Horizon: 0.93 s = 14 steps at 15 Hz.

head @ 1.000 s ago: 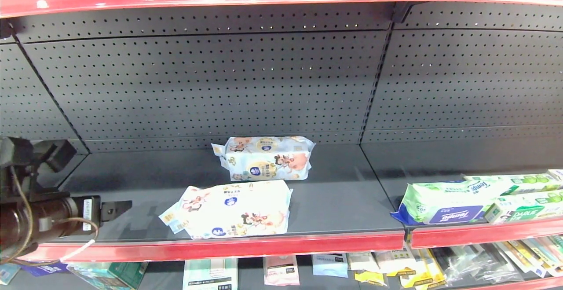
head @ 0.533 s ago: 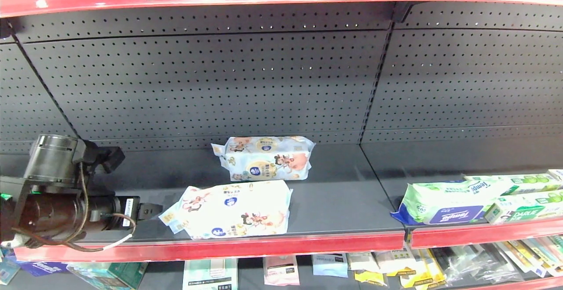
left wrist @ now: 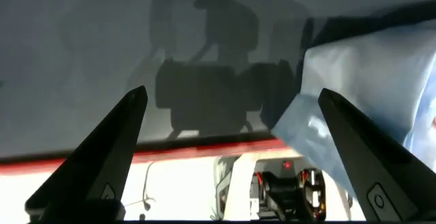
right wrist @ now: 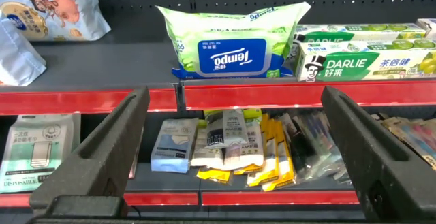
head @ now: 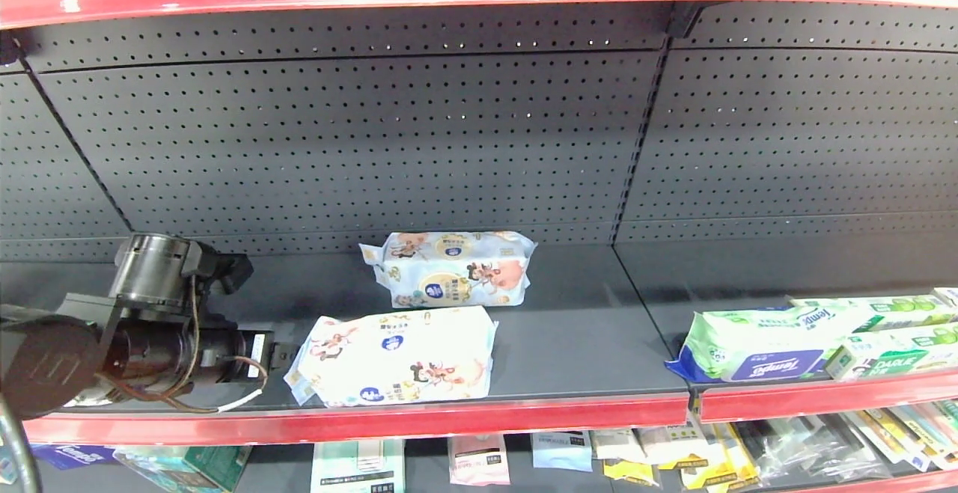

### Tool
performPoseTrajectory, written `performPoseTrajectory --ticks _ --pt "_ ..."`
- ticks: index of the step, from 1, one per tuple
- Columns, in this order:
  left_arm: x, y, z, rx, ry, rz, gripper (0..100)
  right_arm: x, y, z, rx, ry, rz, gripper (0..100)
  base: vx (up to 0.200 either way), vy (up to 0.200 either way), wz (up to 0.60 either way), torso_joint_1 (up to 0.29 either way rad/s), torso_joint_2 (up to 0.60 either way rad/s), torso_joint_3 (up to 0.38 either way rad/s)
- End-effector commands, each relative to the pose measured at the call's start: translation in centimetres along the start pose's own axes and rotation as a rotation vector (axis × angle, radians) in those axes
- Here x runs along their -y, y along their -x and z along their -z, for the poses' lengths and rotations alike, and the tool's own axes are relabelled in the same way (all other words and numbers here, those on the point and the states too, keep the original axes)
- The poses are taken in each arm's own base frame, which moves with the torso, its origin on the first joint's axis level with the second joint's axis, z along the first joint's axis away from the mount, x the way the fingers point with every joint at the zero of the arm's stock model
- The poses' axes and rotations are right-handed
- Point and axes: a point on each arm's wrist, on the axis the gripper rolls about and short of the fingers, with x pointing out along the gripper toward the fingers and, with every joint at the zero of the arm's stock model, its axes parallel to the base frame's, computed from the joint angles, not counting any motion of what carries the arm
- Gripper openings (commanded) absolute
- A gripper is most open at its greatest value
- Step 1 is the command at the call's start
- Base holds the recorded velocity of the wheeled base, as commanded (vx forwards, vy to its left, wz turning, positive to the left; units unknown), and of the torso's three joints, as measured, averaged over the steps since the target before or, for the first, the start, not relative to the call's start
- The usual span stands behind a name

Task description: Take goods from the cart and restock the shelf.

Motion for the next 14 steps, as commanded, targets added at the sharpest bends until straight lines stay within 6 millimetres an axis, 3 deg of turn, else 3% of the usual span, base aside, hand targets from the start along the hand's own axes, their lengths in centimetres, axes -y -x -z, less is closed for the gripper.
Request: performPoseTrajectory --ticks 1,14 --pt "0.1 -0.9 -0.1 -0.008 -0.001 0.003 100 0.0 0.0 0.0 0.000 0.000 0.000 100 0.000 0.000 0.00 0.000 0.00 0.000" --pt "1.8 -2.4 -2.3 0.044 -0.040 0.043 100 0.0 0.0 0.0 0.000 0.000 0.000 100 0.000 0.000 0.00 0.000 0.00 0.000"
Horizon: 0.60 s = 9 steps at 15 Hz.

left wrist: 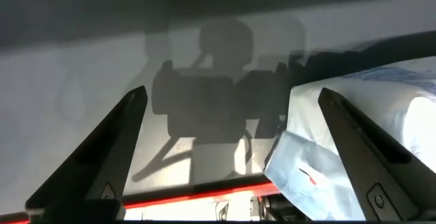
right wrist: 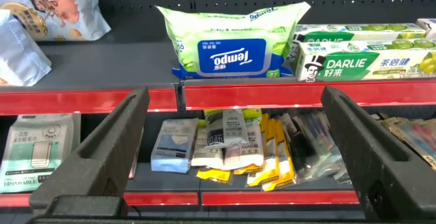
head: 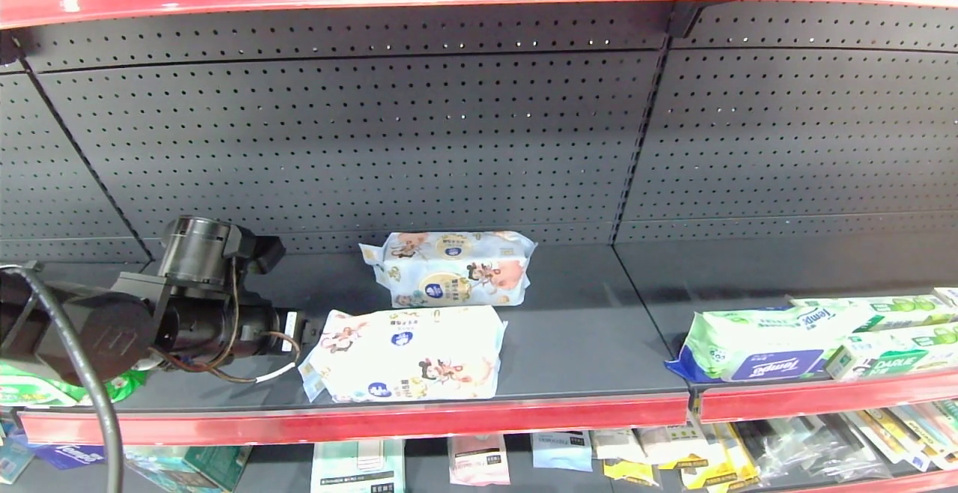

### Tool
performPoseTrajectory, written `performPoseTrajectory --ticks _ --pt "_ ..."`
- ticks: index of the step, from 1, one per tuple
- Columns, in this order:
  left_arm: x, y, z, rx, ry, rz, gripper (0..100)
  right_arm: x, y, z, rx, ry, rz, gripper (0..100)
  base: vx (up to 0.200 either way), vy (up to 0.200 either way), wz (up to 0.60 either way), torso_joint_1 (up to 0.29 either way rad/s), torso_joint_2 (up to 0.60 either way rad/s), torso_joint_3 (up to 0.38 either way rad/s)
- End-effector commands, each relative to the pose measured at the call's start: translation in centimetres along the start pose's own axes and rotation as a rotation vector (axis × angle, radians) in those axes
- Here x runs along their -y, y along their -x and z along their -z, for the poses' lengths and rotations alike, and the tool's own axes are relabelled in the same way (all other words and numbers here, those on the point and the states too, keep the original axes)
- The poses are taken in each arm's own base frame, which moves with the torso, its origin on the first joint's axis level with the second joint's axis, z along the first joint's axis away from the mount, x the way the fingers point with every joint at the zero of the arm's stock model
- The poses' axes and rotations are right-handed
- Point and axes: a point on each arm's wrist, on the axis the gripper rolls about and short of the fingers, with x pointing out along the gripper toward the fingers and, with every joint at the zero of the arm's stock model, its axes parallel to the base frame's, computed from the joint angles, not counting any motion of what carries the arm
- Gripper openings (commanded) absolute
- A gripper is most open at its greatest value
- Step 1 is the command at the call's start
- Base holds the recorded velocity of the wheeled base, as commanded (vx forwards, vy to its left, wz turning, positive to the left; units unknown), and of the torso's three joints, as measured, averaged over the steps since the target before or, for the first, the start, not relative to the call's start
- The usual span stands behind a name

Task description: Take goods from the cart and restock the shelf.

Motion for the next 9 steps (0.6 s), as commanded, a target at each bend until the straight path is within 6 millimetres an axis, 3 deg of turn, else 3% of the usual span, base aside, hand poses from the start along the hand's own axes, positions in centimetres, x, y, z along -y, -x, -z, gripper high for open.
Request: performPoseTrajectory --ticks 1,9 --pt "0.3 -0.2 -0.3 0.004 -0.006 0.006 100 0.0 0.0 0.0 0.000 0.000 -0.001 100 0.000 0.000 0.00 0.000 0.00 0.000" --pt "1.5 -0.5 -0.4 0.003 -0.038 0.033 100 0.0 0.0 0.0 0.000 0.000 -0.001 100 0.000 0.000 0.00 0.000 0.00 0.000"
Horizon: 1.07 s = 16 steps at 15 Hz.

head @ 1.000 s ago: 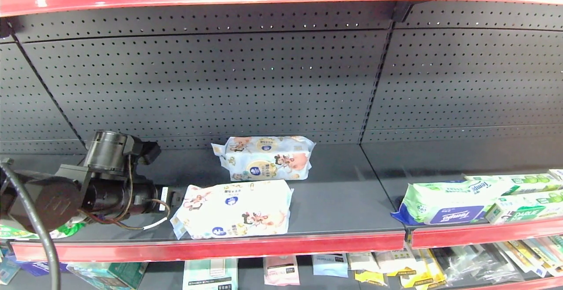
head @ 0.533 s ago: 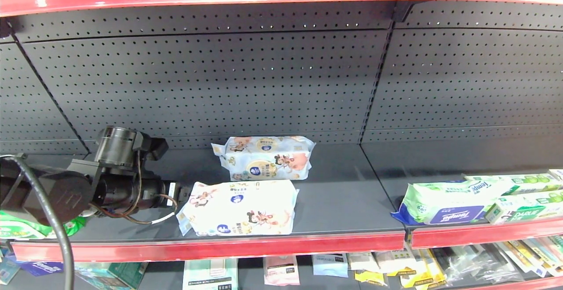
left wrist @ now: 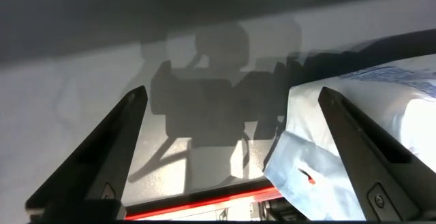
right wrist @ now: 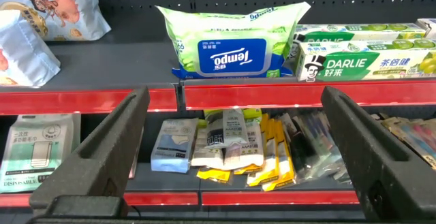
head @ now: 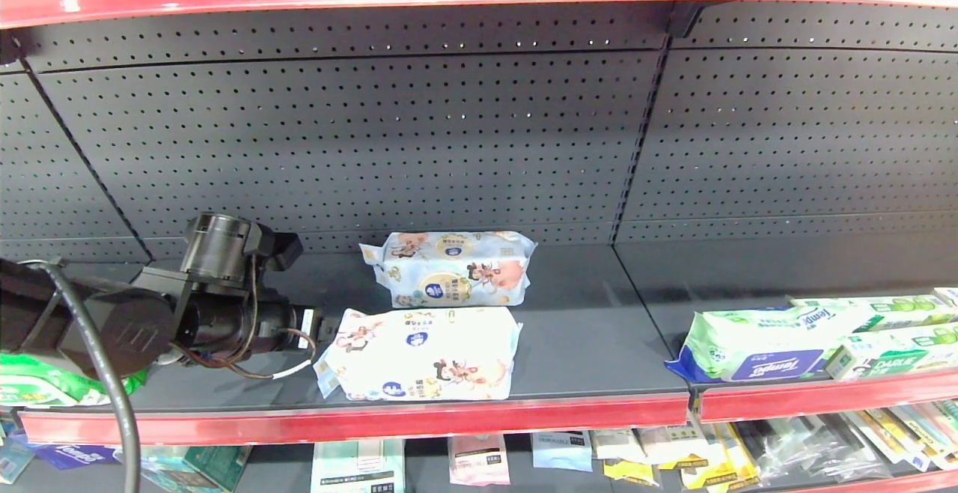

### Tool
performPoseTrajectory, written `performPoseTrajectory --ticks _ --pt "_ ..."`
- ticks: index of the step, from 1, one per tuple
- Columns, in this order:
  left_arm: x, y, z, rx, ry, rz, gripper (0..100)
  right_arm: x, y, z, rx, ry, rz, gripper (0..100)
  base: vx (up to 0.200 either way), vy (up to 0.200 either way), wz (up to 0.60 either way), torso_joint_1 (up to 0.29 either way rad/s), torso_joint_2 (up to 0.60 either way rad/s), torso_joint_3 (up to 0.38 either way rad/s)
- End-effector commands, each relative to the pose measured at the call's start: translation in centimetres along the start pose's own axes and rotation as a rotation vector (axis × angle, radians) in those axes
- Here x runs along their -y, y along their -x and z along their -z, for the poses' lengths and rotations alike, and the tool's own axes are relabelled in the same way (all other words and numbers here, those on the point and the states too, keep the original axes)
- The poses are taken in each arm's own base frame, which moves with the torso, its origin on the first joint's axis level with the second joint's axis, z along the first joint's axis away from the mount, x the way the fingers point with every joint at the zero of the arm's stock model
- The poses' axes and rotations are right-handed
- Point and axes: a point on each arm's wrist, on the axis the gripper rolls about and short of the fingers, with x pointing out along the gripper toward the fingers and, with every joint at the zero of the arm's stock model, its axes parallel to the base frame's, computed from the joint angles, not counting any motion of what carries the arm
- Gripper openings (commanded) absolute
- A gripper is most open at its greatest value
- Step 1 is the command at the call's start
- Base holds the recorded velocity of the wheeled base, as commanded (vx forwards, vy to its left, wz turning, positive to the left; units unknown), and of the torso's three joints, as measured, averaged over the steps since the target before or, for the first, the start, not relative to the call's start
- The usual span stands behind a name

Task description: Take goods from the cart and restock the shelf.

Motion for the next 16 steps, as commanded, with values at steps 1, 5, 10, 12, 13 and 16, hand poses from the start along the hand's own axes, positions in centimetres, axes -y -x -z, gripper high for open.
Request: performPoseTrajectory --ticks 1,5,10,12,13,16 --pt "0.08 0.00 -0.01 0.000 -0.002 0.001 100 0.00 0.00 0.00 0.000 0.000 -0.001 100 0.000 0.000 0.00 0.000 0.00 0.000" --pt "0.34 -0.24 -0.34 0.003 -0.006 0.007 100 0.00 0.00 0.00 0.000 0.000 -0.001 100 0.000 0.000 0.00 0.000 0.00 0.000" --pt "0.65 -0.40 -0.27 -0.002 -0.014 0.012 100 0.00 0.00 0.00 0.000 0.000 -0.001 100 0.000 0.000 0.00 0.000 0.00 0.000" --pt "0.83 -0.61 -0.25 -0.007 -0.018 0.011 100 0.00 0.00 0.00 0.000 0.000 -0.001 100 0.000 0.000 0.00 0.000 0.00 0.000" --pt "0.84 -0.64 -0.36 -0.004 -0.017 0.011 100 0.00 0.00 0.00 0.000 0.000 -0.001 100 0.000 0.000 0.00 0.000 0.00 0.000" --pt "0.90 -0.67 -0.45 -0.002 -0.018 0.013 100 0.00 0.00 0.00 0.000 0.000 -0.001 100 0.000 0.000 0.00 0.000 0.00 0.000"
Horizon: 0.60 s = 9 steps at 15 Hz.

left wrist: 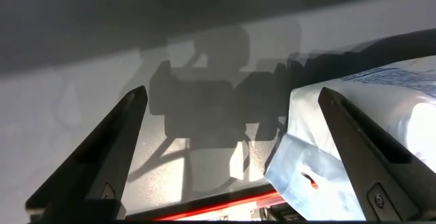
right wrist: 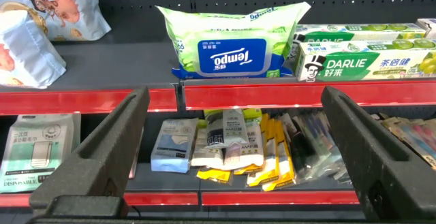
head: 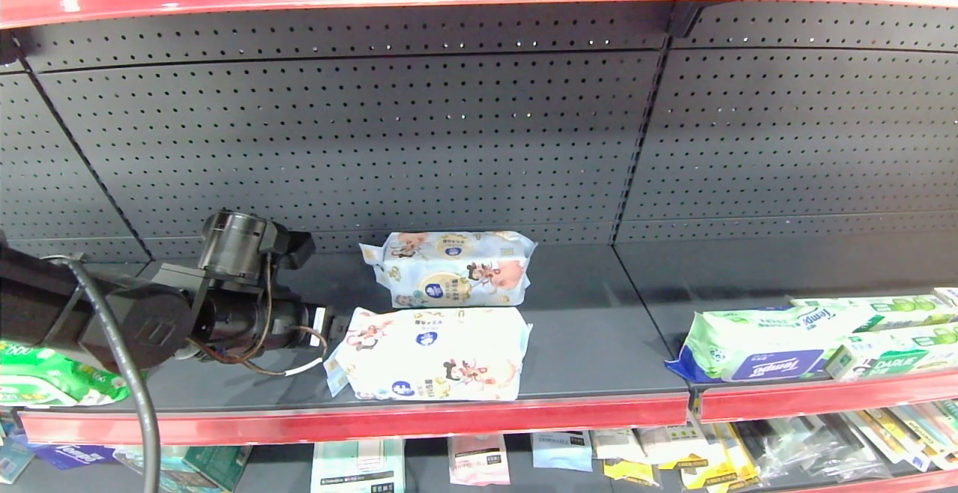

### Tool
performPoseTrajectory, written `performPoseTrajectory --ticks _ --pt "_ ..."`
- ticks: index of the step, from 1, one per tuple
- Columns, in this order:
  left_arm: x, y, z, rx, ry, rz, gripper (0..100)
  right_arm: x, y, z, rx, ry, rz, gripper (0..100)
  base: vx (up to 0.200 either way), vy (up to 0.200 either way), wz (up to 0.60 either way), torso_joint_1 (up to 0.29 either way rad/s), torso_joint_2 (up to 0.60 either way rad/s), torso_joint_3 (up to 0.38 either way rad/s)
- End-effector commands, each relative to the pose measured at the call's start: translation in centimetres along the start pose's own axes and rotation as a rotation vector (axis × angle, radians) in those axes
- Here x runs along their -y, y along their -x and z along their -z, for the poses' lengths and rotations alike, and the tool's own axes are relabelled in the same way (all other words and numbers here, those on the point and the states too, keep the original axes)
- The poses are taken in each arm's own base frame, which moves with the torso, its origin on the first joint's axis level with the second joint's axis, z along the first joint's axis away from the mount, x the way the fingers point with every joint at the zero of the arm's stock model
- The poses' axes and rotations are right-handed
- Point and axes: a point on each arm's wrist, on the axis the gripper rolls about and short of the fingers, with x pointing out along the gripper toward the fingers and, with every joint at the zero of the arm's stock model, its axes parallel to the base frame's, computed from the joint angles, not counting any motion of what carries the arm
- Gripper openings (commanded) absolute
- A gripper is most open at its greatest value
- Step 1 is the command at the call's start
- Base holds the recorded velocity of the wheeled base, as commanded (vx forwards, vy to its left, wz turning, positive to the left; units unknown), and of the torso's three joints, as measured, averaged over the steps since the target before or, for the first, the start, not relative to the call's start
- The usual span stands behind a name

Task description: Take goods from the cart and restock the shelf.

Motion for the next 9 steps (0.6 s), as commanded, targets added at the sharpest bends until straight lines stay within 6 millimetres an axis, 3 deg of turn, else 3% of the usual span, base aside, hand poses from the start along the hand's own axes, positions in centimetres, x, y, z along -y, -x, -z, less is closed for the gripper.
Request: performPoseTrajectory --ticks 1,9 --pt "0.2 -0.2 0.0 -0.003 -0.005 0.004 100 0.0 0.0 0.0 0.002 0.000 0.000 100 0.000 0.000 0.00 0.000 0.00 0.000" --pt "0.0 0.9 -0.1 0.024 0.004 -0.019 100 0.0 0.0 0.0 0.000 0.000 0.000 100 0.000 0.000 0.00 0.000 0.00 0.000"
